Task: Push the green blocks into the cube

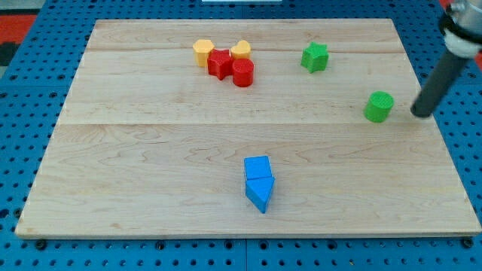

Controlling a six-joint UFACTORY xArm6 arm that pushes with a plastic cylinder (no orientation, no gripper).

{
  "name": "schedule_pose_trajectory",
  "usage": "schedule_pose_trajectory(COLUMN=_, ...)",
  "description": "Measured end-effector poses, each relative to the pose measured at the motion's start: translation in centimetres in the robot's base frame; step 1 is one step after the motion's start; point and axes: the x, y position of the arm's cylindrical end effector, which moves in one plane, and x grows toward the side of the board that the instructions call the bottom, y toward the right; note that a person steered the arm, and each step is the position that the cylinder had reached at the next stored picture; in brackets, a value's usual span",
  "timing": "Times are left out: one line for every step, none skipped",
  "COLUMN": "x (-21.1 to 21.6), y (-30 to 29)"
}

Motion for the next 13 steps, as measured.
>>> schedule_pose_trajectory(x=0.8, y=-12.3)
schedule_pose_trajectory(x=5.8, y=-16.3)
schedule_pose_trajectory(x=3.1, y=-16.3)
schedule_pose_trajectory(x=2.2, y=-16.3)
schedule_pose_trajectory(x=2.2, y=-15.0)
schedule_pose_trajectory(x=2.2, y=-9.1)
schedule_pose_trajectory(x=5.5, y=-8.2)
schedule_pose_trajectory(x=7.2, y=-13.6)
schedule_pose_trajectory(x=8.3, y=-21.0)
schedule_pose_trajectory(x=7.7, y=-19.7)
schedule_pose_trajectory(x=2.8, y=-11.3)
schedule_pose_trajectory(x=-1.8, y=-4.5)
schedule_pose_trajectory(x=-4.5, y=-1.0)
